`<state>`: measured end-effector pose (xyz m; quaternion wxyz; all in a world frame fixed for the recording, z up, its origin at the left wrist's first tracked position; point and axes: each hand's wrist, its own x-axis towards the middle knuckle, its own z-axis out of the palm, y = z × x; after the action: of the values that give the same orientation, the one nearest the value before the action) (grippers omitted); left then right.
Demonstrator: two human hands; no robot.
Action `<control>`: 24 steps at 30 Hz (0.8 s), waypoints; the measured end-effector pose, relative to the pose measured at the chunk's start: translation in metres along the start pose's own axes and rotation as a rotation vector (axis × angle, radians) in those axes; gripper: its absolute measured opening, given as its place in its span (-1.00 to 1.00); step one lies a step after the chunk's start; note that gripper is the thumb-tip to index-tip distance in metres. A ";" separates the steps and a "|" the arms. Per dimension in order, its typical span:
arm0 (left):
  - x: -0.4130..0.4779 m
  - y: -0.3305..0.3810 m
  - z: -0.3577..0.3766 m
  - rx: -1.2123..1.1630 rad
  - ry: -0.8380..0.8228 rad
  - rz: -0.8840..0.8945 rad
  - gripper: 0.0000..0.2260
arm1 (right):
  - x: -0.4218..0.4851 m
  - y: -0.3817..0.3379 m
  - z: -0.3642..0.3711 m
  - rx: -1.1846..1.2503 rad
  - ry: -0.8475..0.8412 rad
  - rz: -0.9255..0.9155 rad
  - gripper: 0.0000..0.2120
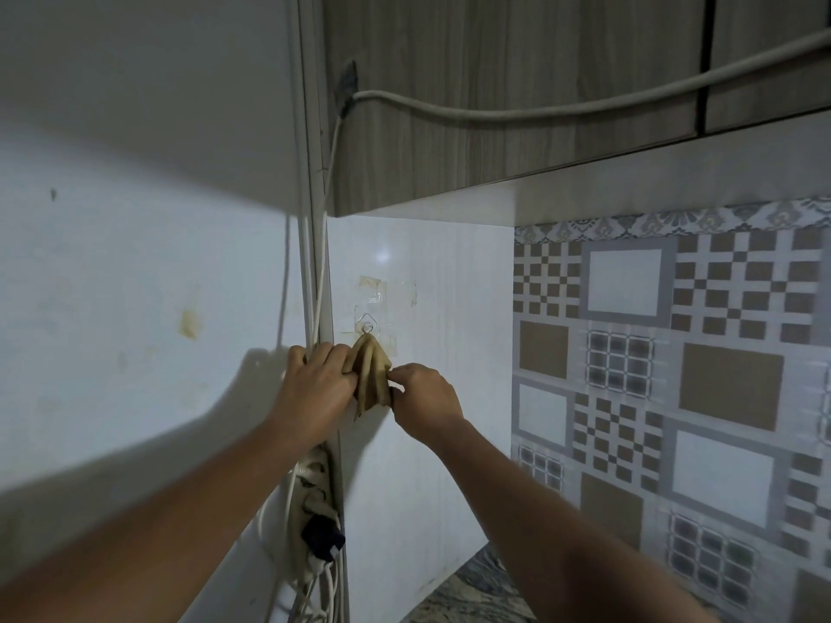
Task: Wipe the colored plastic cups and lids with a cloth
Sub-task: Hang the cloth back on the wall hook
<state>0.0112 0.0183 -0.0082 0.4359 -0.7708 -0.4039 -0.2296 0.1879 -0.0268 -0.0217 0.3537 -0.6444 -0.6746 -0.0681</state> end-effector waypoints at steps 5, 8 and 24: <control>-0.013 -0.004 -0.014 -0.020 -0.028 -0.019 -0.82 | -0.018 0.003 -0.011 -0.068 -0.040 0.037 -0.70; -0.021 -0.002 -0.026 -0.055 -0.002 -0.015 -0.83 | -0.032 0.002 -0.019 -0.092 -0.048 0.066 -0.64; -0.062 0.085 -0.058 -0.252 -0.289 0.130 -0.59 | -0.136 0.029 -0.030 -0.114 -0.132 0.195 -0.48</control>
<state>0.0460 -0.0829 -0.0637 0.2875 -0.8686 -0.3797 -0.1368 0.2155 -0.1498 -0.0873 0.2760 -0.7291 -0.6256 -0.0292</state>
